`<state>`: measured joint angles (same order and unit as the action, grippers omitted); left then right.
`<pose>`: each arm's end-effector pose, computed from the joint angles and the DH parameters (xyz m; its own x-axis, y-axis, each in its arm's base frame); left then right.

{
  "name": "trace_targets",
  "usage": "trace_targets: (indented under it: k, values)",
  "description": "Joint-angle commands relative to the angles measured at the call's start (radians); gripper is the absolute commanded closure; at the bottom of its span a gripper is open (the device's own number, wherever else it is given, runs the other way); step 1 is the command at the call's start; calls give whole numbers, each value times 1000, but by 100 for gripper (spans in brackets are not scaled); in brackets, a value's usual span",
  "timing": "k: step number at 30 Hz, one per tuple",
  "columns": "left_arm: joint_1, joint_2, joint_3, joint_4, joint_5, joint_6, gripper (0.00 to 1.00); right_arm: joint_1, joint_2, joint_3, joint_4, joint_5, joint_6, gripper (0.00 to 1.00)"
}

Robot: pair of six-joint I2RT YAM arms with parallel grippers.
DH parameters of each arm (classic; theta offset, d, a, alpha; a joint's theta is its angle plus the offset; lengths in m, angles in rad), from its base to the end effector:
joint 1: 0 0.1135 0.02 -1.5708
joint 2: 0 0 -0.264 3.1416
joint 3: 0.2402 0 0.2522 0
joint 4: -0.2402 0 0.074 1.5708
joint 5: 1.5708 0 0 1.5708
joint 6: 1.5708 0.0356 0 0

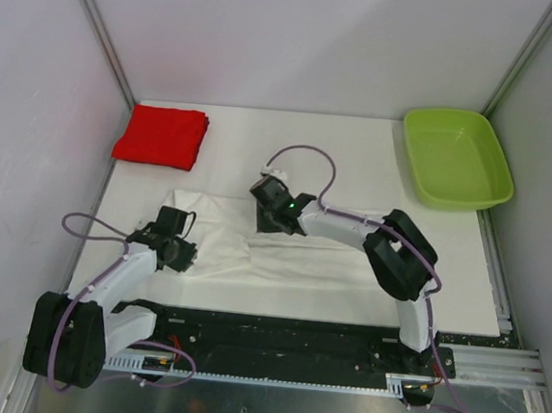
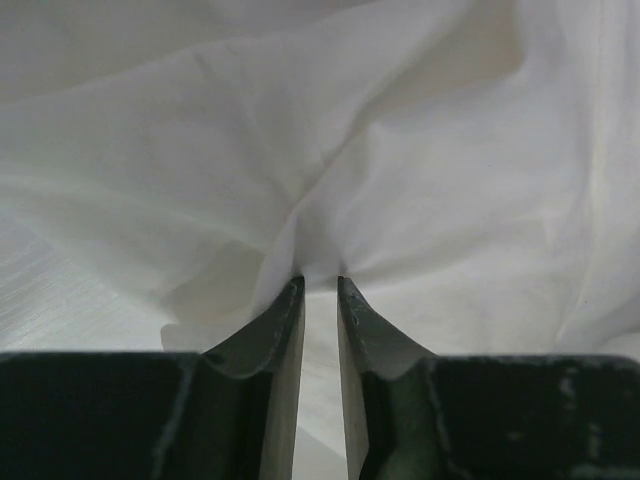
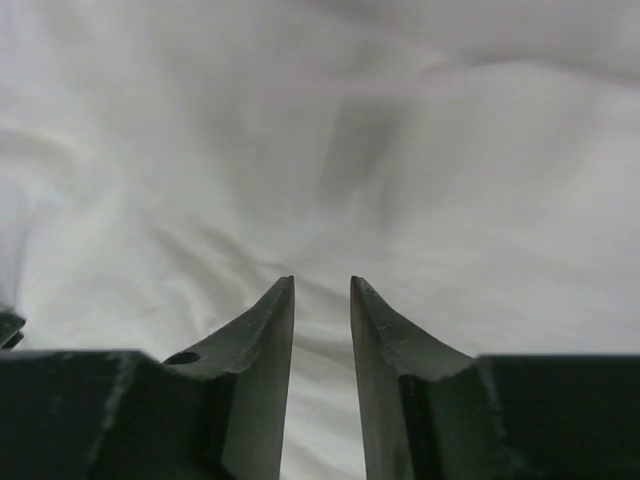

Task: Fold and stack the t-shirts
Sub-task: Fold the other side of the tshirt into a rectangle, then rotate the tshirt 85 degrees

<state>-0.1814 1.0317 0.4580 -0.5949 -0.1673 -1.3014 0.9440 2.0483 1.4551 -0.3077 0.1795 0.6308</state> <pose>0.1638 -0.0240 0.1571 -0.3506 -0.9020 -0.2519 -0.8422 0.4213 -0.3365 0.2666 0.3572 0.1753 -0.8030 -0.1193 -0.5840 -0.3198 0.9130 0.2532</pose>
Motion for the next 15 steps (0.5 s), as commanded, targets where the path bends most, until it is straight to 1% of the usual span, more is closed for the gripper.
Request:
trace_targets:
  k: [1, 3, 7, 12, 15]
  values:
    - [-10, 42, 2, -6, -60, -55, 75, -92, -165, 27, -152, 135, -78, 64]
    - [-12, 60, 8, -6, -74, -53, 75, -130, -210, -17, -182, 177, -111, 60]
    - [-25, 88, 26, -6, -110, -44, 75, -223, -284, -153, -191, 206, -146, 59]
    - [-50, 127, 43, -5, -133, -35, 75, -351, -367, -339, -155, 195, -131, 59]
    - [-62, 145, 53, -5, -149, -25, 75, -395, -400, -417, -146, 201, -114, 59]
